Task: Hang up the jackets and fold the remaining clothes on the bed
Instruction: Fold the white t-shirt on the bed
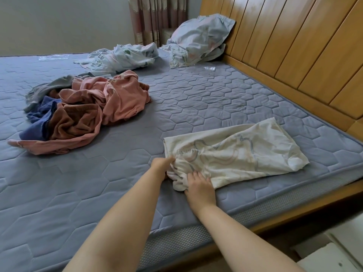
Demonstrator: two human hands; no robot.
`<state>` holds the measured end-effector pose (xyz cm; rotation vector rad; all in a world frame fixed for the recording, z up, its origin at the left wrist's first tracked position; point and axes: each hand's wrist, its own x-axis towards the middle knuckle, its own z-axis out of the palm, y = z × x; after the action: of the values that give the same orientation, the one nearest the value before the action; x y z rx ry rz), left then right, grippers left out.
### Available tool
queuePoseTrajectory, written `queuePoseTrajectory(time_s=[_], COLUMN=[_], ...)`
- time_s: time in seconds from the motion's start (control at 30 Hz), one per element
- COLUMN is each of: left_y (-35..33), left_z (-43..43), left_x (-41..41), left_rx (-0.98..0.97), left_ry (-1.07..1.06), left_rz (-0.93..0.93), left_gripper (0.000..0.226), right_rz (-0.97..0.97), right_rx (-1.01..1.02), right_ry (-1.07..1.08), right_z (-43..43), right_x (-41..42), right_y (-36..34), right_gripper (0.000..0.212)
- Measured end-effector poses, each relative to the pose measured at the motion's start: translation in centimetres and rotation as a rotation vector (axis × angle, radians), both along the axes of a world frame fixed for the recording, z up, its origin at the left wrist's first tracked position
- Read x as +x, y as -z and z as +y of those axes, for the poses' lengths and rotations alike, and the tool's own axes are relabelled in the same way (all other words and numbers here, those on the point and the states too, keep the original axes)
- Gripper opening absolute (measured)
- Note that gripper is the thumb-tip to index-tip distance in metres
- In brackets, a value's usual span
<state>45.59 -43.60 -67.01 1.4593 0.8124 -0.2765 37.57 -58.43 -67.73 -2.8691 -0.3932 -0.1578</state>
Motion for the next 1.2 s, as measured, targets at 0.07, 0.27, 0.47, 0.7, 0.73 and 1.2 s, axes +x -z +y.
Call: queuePoseTrajectory(time_s=[0.07,0.27,0.47,0.7,0.73,1.2], left_y=[-0.8,-3.2,-7.7,-11.3,-10.6,-3.8], left_z=[-0.1,-0.5,-3.5,-10.6,-11.0,-16.9], left_x=[-0.5,0.3,2.3,5.0,5.1,4.0], left_rx=[-0.047,-0.028,0.315,0.092,0.223,-0.326], left_ry=[-0.006,0.045,0.090,0.262,0.292,0.114], left_rz=[-0.018,-0.032,-0.189,-0.533,-0.551,-0.091], left_gripper=[0.037,0.058,0.018,0.022,0.028,0.043], right_rz=[0.074,0.280,0.364,0.494,0.552,0.675], right_rx=[0.143,0.314,0.715,1.636,1.767,1.899], right_ry=[0.021,-0.117,-0.023,0.478,0.545,0.622], right_z=[-0.5,-3.8,-6.3,-11.9,-13.2,-17.6], right_x=[0.2,0.7,1.1,6.0,6.7,5.8], right_y=[-1.3,-5.4,-7.6,-8.4,-7.9,-4.4], right_gripper=[0.021,0.012,0.026,0.013,0.016,0.046])
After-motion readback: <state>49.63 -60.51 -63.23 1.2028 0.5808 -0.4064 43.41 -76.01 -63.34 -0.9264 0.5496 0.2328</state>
